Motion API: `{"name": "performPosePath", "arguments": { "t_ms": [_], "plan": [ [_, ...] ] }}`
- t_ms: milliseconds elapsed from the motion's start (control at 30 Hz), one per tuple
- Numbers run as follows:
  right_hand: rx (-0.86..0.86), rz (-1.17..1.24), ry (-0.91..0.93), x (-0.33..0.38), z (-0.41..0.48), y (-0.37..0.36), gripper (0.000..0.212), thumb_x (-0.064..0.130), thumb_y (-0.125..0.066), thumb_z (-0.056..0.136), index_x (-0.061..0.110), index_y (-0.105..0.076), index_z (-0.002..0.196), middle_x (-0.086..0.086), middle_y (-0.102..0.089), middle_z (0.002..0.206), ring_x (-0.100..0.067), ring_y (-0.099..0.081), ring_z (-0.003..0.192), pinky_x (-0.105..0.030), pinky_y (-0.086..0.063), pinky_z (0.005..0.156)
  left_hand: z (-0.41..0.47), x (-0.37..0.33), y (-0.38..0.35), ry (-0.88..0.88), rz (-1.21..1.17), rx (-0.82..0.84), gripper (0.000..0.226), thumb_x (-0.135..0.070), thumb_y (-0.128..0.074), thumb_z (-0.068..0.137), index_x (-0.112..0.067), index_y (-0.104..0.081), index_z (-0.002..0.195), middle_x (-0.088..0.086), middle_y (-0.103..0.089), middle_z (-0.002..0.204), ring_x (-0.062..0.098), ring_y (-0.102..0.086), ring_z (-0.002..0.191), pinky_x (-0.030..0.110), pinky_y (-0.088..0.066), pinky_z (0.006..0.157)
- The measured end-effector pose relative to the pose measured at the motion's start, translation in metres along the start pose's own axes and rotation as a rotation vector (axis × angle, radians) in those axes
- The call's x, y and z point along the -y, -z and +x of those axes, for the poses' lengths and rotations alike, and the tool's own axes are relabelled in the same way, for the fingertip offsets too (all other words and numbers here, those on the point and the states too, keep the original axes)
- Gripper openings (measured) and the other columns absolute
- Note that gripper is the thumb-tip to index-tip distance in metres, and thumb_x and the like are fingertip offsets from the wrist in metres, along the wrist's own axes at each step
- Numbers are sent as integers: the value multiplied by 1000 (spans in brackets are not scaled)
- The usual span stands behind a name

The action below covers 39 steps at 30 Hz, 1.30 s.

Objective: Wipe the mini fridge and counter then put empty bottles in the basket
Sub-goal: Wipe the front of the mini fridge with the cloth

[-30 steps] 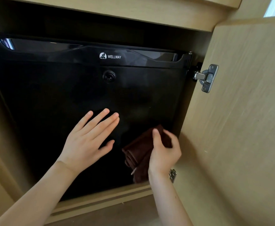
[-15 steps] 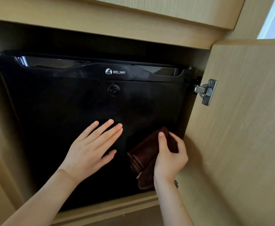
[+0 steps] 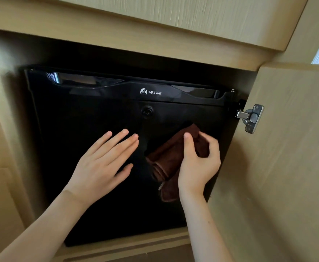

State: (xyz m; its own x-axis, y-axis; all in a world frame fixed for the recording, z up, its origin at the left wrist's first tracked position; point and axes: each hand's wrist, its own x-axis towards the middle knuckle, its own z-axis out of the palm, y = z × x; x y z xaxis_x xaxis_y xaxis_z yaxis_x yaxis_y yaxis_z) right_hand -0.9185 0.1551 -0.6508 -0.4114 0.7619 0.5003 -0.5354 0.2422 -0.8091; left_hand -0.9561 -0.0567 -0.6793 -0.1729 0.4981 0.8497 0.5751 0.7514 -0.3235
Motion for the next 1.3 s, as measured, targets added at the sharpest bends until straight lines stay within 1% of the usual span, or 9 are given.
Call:
{"name": "performPosePath", "arguments": {
  "t_ms": [167,300,400,567,767,967,1067,1200,1300],
  "plan": [
    [-84,-65,-106,-57,-37,33,24,32,-75,84,26,-68,106,-1,-64,107,3,-61,99,-6,-47,81,-10,2,2,-4,5,27,57,-28,-58,96,-12,-42,149,-3,-34,160,18,-30,148,39,-21,123],
    [-107,-26,-254,-67,-49,47,22,23,-78,84,27,-70,104,-3,-66,109,4,-62,98,-6,-49,77,-9,0,7,1,-4,39,58,-27,-60,95,-12,-44,148,-2,-35,158,18,-30,149,39,-21,123],
    [-116,-16,-96,-34,-44,38,24,22,-80,81,27,-72,103,0,-66,107,4,-62,98,-6,-48,80,-10,8,17,29,-11,29,56,-30,-59,96,-13,-44,148,-2,-37,157,19,-32,148,41,-23,123],
    [32,19,140,35,-35,-3,26,21,-80,83,25,-71,107,0,-63,108,2,-60,101,-9,-45,89,-8,27,42,141,16,9,56,-27,-64,93,-12,-50,144,0,-44,153,19,-34,147,42,-24,122],
    [244,-154,407,54,-39,-45,28,25,-79,83,22,-69,108,11,-48,104,12,-50,94,0,-36,83,-14,40,53,158,66,11,56,-24,-62,94,-13,-46,147,0,-42,154,19,-32,148,43,-23,122],
    [227,-136,309,-6,-70,-30,24,27,-77,87,24,-68,109,9,-47,103,3,-56,94,-3,-40,85,-14,38,50,180,43,5,56,-22,-61,93,-11,-47,146,1,-43,153,20,-32,148,43,-25,122],
    [184,-145,86,-47,-102,-2,24,32,-73,86,29,-64,108,16,-46,106,5,-57,102,-20,-52,89,-13,36,50,181,42,-7,55,-21,-62,93,-10,-48,145,2,-45,152,21,-32,147,43,-25,122],
    [100,-240,-149,-68,-126,21,26,28,-76,84,36,-59,102,21,-47,105,5,-56,98,-43,-55,94,-8,27,50,171,30,29,56,-20,-63,91,-11,-49,144,2,-46,151,21,-30,148,41,-22,123],
    [79,-151,-46,-48,-111,19,27,23,-79,80,31,-67,103,18,-51,104,1,-59,100,-31,-54,94,-1,16,44,115,19,66,56,-20,-65,90,-12,-49,144,2,-45,152,22,-32,147,40,-22,123]
  ]
}}
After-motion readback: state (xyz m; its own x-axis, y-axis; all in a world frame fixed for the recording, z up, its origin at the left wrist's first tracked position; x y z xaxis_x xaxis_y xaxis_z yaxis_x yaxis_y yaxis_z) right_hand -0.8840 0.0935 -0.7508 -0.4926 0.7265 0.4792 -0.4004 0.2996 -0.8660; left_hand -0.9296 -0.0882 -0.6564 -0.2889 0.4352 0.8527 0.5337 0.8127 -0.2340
